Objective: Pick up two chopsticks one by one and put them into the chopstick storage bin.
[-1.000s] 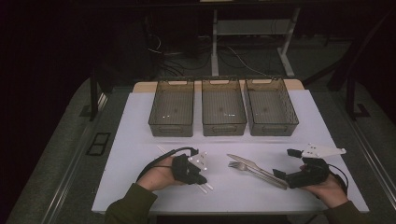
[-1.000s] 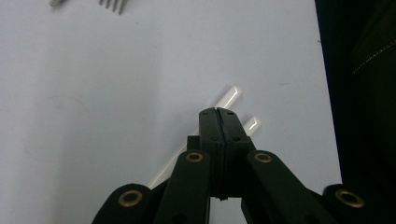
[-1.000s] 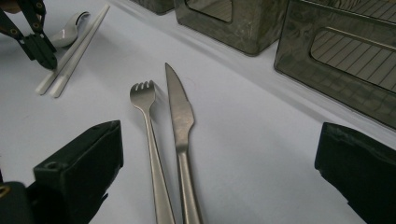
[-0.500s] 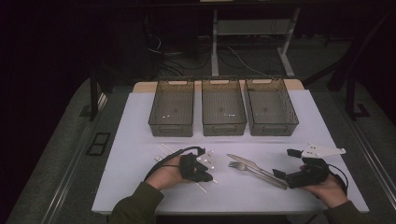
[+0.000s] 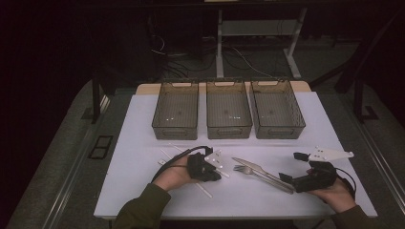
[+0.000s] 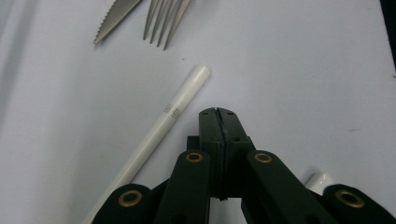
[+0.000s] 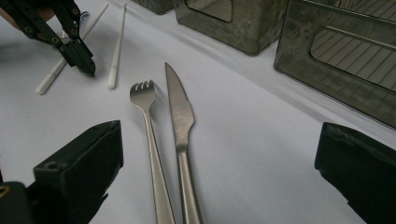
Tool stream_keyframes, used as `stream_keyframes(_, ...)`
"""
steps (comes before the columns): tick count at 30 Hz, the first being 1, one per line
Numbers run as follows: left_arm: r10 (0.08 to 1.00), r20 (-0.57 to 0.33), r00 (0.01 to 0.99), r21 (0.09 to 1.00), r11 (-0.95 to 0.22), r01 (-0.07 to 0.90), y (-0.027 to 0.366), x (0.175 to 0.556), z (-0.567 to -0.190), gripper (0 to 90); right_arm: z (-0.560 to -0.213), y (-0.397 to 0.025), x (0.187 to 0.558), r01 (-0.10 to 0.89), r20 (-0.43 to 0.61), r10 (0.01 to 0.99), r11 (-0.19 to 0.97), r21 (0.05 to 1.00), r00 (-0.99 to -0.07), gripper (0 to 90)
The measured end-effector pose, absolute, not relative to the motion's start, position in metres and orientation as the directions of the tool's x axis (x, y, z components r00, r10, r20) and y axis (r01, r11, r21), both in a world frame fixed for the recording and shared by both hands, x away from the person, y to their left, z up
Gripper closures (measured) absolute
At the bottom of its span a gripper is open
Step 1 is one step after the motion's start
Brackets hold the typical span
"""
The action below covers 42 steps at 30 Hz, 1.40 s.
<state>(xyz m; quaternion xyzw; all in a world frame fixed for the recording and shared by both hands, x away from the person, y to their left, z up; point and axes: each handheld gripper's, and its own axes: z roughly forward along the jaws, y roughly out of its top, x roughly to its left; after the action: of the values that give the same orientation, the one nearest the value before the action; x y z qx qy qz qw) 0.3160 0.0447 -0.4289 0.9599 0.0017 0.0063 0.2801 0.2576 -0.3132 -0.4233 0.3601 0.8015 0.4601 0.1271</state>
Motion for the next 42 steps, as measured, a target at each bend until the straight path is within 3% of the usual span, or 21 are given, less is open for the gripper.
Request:
stream_keyframes(8,0.052,0.062,0.997,0.53,-0.848,0.011,0.049,0.33,-0.415,73.1,-0.423,-0.313,0.258,0.462,0.131,0.694,0.314,0.83,-0.708,1.0)
stream_keyframes(15,0.003,0.071,0.997,0.457,-0.889,-0.03,0.047,0.347,-0.417,69.1,-0.423,-0.313,0.258,0.461,0.13,0.691,0.318,0.828,-0.711,1.0)
stream_keyframes(27,-0.066,0.048,0.997,0.34,-0.937,-0.079,0.047,0.361,-0.419,72.3,-0.423,-0.314,0.258,0.462,0.132,0.693,0.313,0.83,-0.708,1.0)
stream_keyframes(32,-0.066,0.027,0.997,0.335,-0.94,-0.071,0.044,0.362,-0.419,73.3,-0.423,-0.315,0.258,0.463,0.133,0.694,0.313,0.83,-0.707,1.0)
stream_keyframes(42,-0.145,0.044,0.989,0.305,-0.94,-0.151,0.037,0.362,-0.417,78.6,-0.423,-0.314,0.258,0.464,0.135,0.693,0.314,0.829,-0.709,1.0)
